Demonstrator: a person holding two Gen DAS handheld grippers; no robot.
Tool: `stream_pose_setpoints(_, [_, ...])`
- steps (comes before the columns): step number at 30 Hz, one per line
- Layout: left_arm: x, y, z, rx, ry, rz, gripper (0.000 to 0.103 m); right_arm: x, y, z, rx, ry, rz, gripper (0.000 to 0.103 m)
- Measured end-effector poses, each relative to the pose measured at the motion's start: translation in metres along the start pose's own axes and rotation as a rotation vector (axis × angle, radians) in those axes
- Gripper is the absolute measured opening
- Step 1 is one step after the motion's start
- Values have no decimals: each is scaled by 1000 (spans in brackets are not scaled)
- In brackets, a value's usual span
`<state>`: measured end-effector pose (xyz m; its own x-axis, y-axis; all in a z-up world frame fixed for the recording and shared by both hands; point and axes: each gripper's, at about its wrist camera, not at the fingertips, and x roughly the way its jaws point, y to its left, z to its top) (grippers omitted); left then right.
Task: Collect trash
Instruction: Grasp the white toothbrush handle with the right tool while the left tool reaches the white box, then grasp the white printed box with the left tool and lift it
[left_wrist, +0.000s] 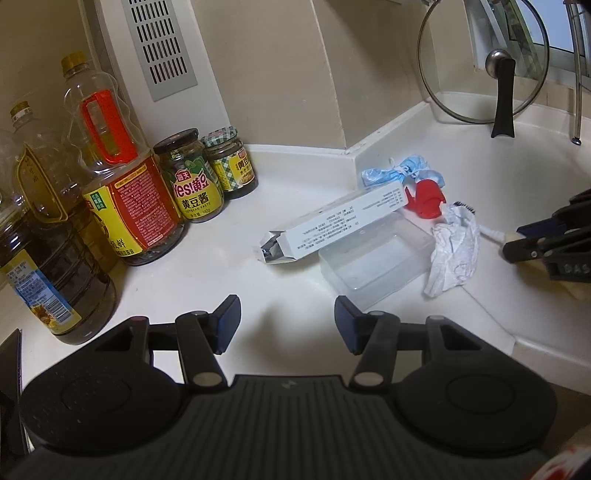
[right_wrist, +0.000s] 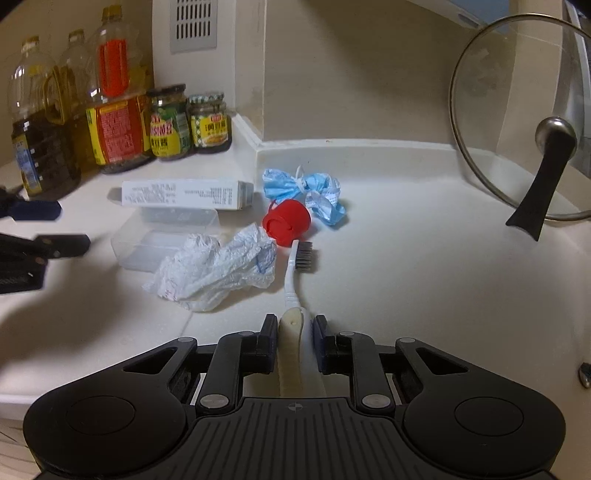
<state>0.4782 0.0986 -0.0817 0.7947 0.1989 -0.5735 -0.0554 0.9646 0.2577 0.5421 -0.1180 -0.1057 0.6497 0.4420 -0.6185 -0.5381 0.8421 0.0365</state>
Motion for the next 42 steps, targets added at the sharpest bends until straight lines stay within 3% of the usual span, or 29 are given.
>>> stream_pose_setpoints(11, [27, 0, 8, 192, -38, 54, 53, -23, -32, 11, 146, -61, -8, 21])
stream_pose_setpoints(25, [64, -18, 9, 576, -152, 68, 52, -31, -74, 10, 327, -71, -23, 21])
stream_pose_setpoints(27, [67, -21, 7, 635, -166, 73, 46, -32, -76, 8, 341, -65, -24, 21])
stream_pose_setpoints(29, [72, -22, 5, 682, -172, 75, 31, -32, -79, 6, 353, -63, -27, 21])
stream_pose_setpoints(31, [75, -22, 4, 716, -174, 67, 26, -33, -82, 4, 364, -60, -33, 21])
stream_pose_setpoints(36, [73, -19, 2, 731, -191, 48, 26, -35, -87, 1, 382, -60, -43, 21])
stream_pose_setpoints(42, [59, -6, 12, 618, -167, -5, 25, -37, -89, 0, 391, -65, -44, 21])
